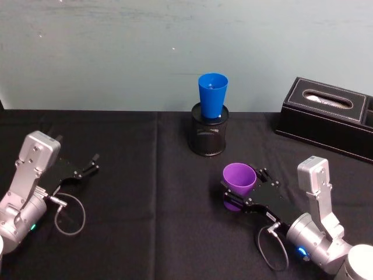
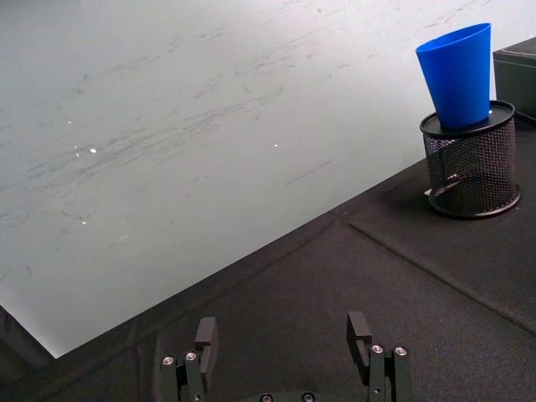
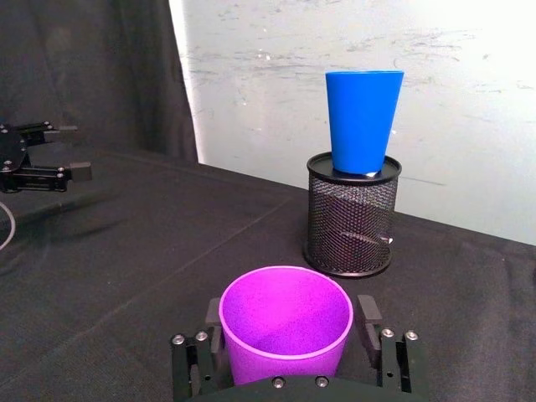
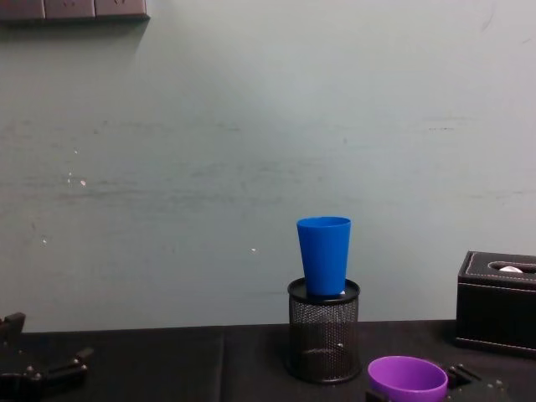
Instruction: Pick up one cup with a gripper and tap it against the other cup.
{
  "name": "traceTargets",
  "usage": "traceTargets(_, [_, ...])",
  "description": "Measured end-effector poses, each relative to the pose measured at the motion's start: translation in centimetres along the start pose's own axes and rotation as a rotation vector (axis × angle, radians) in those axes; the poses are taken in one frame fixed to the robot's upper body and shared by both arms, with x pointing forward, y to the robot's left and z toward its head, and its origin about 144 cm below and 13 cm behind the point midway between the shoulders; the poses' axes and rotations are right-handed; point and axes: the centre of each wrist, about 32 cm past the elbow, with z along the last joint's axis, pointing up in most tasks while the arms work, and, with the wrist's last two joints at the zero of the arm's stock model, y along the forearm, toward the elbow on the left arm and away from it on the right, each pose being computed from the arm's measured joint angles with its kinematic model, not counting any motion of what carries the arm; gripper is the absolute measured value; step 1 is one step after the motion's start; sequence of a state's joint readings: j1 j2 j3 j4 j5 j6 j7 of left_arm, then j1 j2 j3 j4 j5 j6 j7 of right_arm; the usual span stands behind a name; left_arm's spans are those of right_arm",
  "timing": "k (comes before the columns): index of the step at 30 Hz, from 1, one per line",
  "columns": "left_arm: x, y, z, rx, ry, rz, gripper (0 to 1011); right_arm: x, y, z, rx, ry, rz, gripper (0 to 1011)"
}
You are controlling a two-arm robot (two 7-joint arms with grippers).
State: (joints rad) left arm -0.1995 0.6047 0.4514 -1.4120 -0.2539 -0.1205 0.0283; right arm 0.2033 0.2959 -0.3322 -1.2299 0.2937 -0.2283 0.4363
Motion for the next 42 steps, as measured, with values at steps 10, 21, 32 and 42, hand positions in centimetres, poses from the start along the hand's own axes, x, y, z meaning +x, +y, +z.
traceTargets(10, [0.0, 0.0, 0.0, 0.0, 0.0, 0.0, 1011, -0.02, -0.02, -0.01, -0.001, 0.0, -0.001, 790])
traceTargets(21, [0.0, 0.0, 0.0, 0.0, 0.0, 0.0, 1011, -0.02, -0.05, -0.01, -0.001, 0.0, -0.002, 739])
traceTargets(32, [0.0, 0.0, 0.0, 0.0, 0.0, 0.0, 1011, -0.03, -0.05, -0.01, -0.001, 0.001, -0.003, 735])
traceTargets(42, [0.0, 0.0, 0.0, 0.0, 0.0, 0.0, 1011, -0.02, -0.05, 0.0, 0.0, 0.0, -0.003, 735])
